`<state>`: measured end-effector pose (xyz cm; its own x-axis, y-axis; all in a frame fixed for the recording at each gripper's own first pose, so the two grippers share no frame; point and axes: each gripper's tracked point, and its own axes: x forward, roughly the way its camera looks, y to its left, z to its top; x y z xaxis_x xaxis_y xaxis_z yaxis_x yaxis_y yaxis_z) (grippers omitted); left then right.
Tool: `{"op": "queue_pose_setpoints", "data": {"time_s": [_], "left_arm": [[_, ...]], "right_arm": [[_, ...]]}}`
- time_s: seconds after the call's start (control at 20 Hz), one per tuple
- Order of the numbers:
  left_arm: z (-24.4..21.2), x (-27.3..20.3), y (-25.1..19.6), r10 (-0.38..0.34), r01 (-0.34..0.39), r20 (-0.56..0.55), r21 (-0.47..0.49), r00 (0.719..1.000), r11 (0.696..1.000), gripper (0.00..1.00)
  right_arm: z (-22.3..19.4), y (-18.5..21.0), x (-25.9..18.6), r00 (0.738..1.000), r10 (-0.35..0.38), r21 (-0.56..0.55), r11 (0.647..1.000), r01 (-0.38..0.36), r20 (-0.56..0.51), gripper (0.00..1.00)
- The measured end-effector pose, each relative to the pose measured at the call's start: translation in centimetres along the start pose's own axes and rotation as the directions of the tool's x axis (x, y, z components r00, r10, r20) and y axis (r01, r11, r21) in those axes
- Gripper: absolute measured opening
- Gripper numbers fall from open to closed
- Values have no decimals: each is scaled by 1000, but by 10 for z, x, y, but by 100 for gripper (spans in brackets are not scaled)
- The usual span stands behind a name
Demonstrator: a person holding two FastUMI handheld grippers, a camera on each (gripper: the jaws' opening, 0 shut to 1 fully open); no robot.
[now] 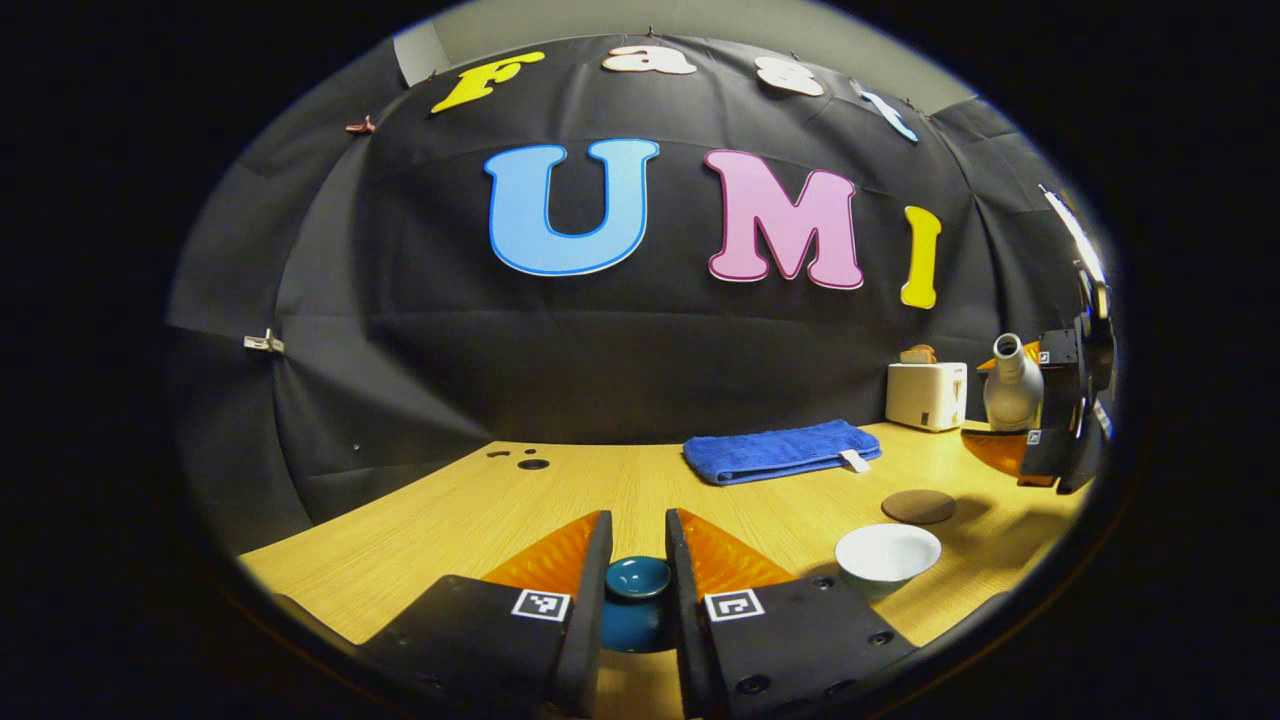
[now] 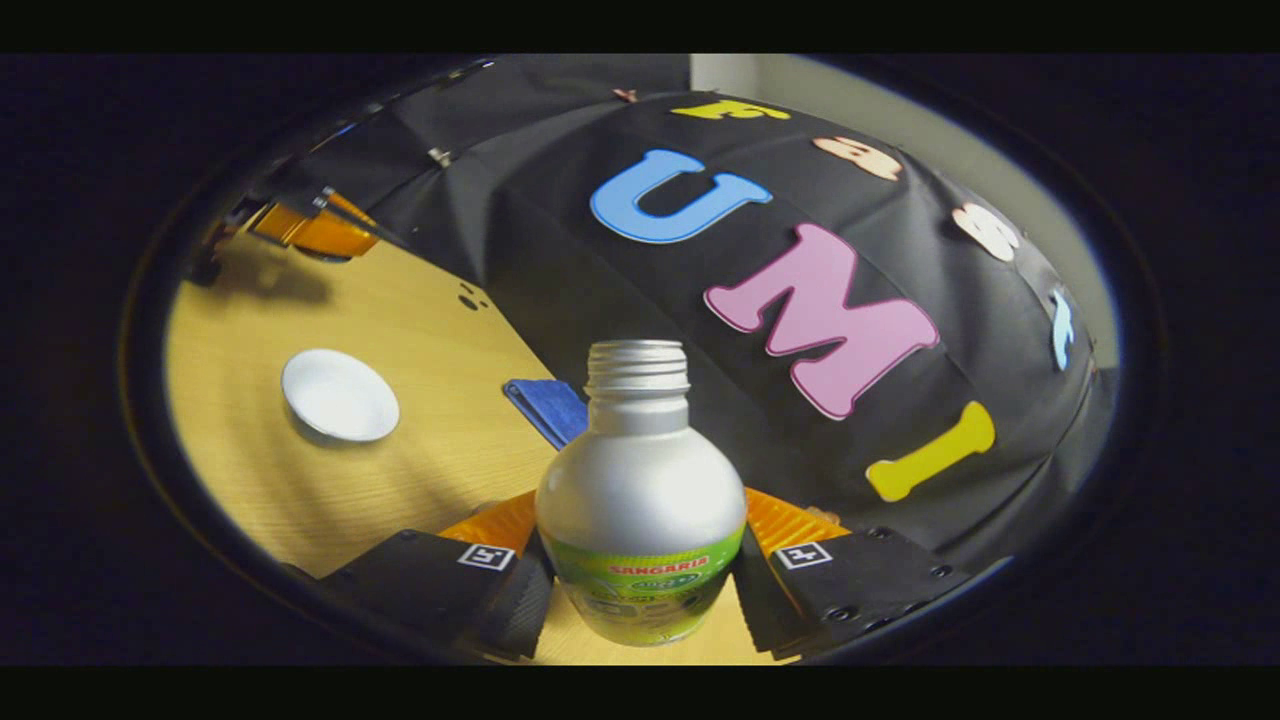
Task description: Open the teacup lid with one hand, grasp the water bottle and pour water into the teacup with the other hand; after pouring, place the water bottle on the coaster and then close the teacup lid.
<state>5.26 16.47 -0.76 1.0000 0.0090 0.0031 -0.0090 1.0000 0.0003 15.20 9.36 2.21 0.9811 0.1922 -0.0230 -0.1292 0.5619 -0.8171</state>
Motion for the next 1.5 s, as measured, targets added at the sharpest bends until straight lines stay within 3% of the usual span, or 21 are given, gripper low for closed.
{"op": "queue_pose_setpoints", "data": {"time_s": [0.3,0.85,1.05,1.25,1.5], "left_arm": [[0,1,-1,-28,28,3,1,1000,1000,35],[-2,0,33,13,-13,1,1,1000,1000,35],[-2,-1,31,3,-3,1,0,1000,1000,35],[-2,0,31,2,-2,0,0,1000,1000,35],[-2,0,31,2,-2,0,-1,1000,1000,35]], "right_arm": [[16,31,13,998,41,-239,971,-27,55,78],[10,50,38,996,80,-426,903,-52,47,78],[9,49,41,996,70,-515,857,-34,50,78],[9,57,43,995,89,-549,835,-45,53,78],[17,55,43,992,95,-658,753,-21,77,78]]}}
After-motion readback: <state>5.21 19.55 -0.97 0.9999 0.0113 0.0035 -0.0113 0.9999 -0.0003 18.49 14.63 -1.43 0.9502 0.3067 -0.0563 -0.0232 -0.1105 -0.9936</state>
